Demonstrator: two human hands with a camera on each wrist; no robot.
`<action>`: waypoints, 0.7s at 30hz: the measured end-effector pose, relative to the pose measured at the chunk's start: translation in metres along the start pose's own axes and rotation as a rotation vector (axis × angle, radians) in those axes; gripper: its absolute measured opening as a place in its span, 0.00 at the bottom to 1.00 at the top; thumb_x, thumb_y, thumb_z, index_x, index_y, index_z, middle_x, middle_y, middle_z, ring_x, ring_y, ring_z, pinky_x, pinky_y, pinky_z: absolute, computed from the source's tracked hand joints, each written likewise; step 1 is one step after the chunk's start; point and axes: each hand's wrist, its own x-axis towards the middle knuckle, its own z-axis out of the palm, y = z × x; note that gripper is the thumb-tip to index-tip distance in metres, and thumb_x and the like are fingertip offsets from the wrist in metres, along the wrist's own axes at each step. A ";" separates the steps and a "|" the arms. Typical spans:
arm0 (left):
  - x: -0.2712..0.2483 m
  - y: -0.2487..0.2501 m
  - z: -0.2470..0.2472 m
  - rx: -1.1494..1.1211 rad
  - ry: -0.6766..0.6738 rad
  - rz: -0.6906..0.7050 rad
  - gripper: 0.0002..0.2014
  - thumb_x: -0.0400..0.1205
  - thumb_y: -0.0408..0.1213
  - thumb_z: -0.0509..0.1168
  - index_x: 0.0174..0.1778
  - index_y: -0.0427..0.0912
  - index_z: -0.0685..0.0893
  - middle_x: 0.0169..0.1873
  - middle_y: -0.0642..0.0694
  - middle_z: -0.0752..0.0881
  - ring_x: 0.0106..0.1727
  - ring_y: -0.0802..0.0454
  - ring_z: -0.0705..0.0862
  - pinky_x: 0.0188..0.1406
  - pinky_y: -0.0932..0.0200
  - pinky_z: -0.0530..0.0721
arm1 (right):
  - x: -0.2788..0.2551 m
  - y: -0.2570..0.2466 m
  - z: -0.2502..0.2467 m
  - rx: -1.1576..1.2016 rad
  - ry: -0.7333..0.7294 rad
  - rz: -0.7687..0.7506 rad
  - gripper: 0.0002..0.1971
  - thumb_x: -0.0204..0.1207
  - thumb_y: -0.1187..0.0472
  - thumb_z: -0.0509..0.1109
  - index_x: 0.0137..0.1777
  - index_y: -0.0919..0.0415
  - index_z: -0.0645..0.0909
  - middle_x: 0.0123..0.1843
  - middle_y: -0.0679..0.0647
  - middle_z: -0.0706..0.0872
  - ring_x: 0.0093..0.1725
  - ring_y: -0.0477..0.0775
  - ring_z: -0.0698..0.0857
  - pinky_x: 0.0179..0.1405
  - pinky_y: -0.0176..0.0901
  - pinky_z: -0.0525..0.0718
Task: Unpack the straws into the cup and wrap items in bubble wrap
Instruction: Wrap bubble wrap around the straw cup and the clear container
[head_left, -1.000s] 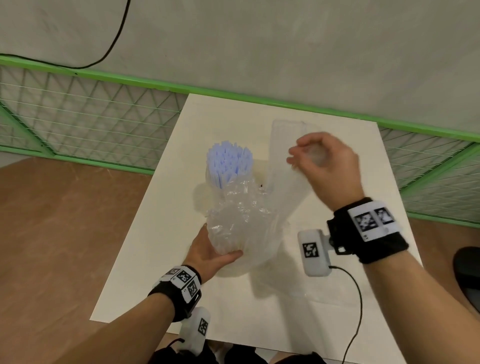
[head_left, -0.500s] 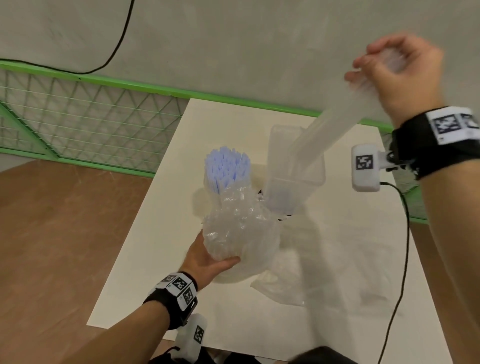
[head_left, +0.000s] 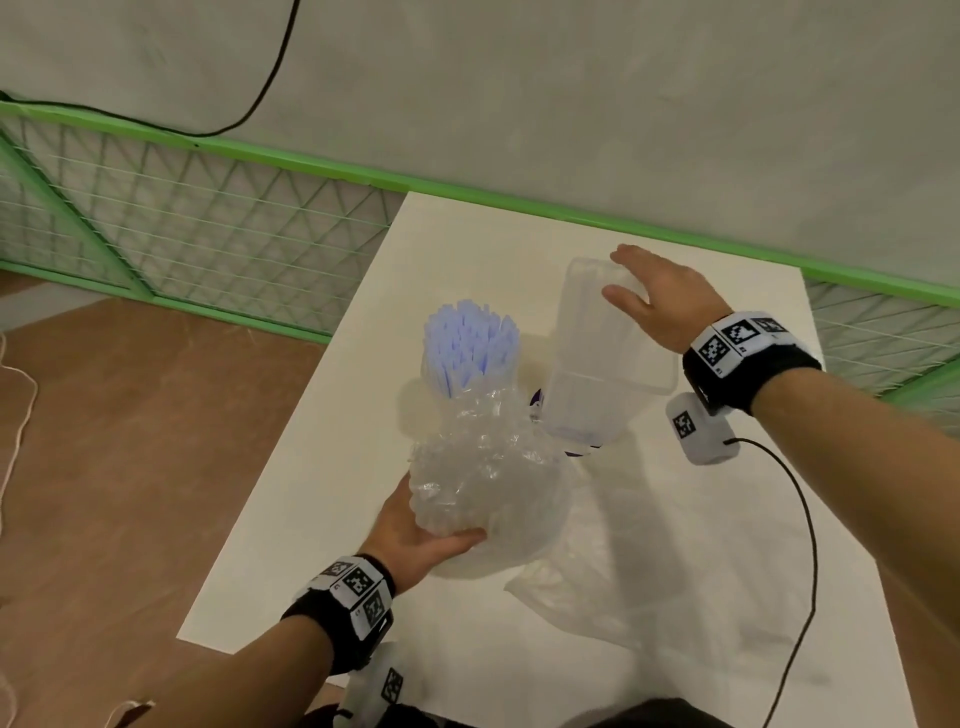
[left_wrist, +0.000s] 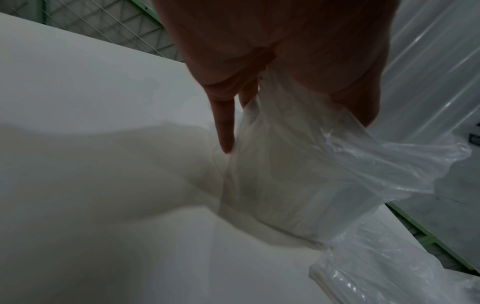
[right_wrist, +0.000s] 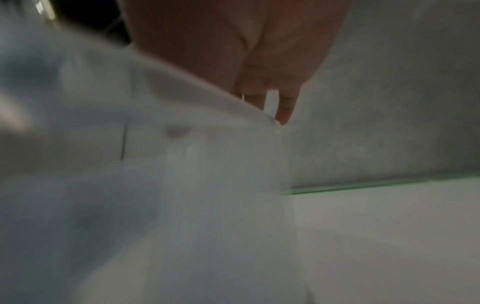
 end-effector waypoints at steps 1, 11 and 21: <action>0.000 0.000 0.000 0.003 0.004 -0.001 0.39 0.61 0.45 0.87 0.68 0.46 0.82 0.57 0.52 0.91 0.61 0.58 0.88 0.69 0.53 0.82 | 0.001 0.001 -0.001 -0.022 0.017 -0.004 0.28 0.86 0.44 0.56 0.82 0.53 0.64 0.84 0.50 0.65 0.81 0.57 0.67 0.77 0.55 0.67; 0.000 -0.003 -0.001 -0.022 -0.037 -0.050 0.42 0.60 0.52 0.87 0.69 0.45 0.81 0.59 0.51 0.90 0.63 0.56 0.87 0.73 0.48 0.80 | 0.010 0.006 0.004 -0.134 -0.164 0.018 0.47 0.74 0.27 0.59 0.86 0.52 0.48 0.86 0.50 0.56 0.82 0.60 0.60 0.74 0.66 0.68; 0.003 -0.004 0.000 0.013 -0.020 -0.028 0.40 0.60 0.53 0.87 0.67 0.42 0.83 0.58 0.49 0.90 0.63 0.51 0.88 0.71 0.44 0.80 | 0.024 0.002 0.004 -0.176 -0.021 0.079 0.42 0.66 0.19 0.56 0.69 0.52 0.71 0.62 0.54 0.82 0.58 0.63 0.82 0.55 0.58 0.80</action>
